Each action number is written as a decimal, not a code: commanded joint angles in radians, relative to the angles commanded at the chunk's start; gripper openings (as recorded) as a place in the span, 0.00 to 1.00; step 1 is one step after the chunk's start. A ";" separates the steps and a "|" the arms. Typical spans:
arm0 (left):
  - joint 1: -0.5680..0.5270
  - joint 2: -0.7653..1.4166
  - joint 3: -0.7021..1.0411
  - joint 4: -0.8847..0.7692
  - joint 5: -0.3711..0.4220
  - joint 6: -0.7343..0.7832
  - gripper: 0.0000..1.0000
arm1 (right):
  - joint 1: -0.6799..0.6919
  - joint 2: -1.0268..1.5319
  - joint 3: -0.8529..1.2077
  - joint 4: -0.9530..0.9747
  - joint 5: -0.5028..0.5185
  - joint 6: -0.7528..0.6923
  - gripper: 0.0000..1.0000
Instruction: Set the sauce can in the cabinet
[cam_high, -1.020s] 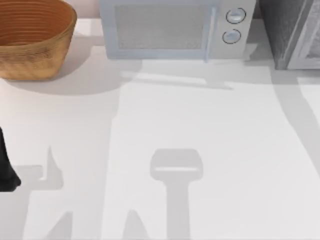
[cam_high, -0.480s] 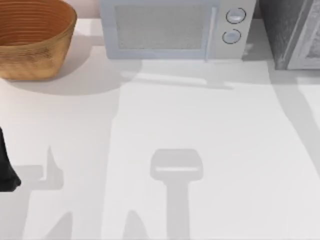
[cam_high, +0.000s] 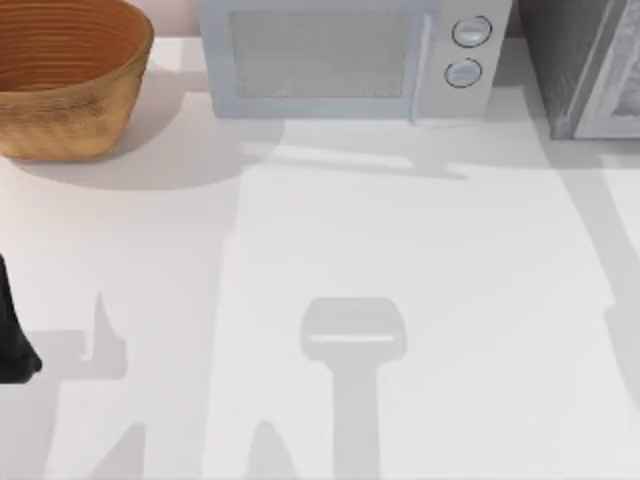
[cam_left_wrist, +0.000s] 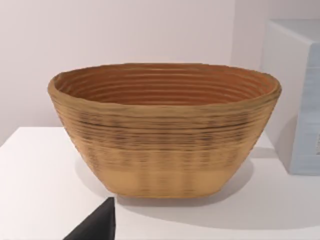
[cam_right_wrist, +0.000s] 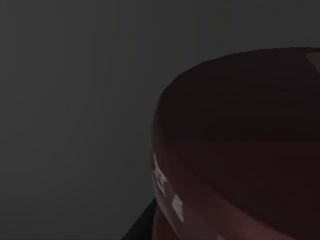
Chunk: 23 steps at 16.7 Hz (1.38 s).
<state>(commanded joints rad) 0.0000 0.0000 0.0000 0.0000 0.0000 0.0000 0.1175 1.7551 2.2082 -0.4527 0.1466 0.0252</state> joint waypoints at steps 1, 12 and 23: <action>0.000 0.000 0.000 0.000 0.000 0.000 1.00 | -0.006 0.037 0.030 0.006 -0.007 -0.001 0.00; 0.000 0.000 0.000 0.000 0.000 0.000 1.00 | -0.014 0.112 0.088 0.017 -0.023 -0.007 0.30; 0.000 0.000 0.000 0.000 0.000 0.000 1.00 | -0.014 0.112 0.088 0.017 -0.023 -0.007 1.00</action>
<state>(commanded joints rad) 0.0000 0.0000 0.0000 0.0000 0.0000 0.0000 0.1030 1.8670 2.2966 -0.4361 0.1235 0.0180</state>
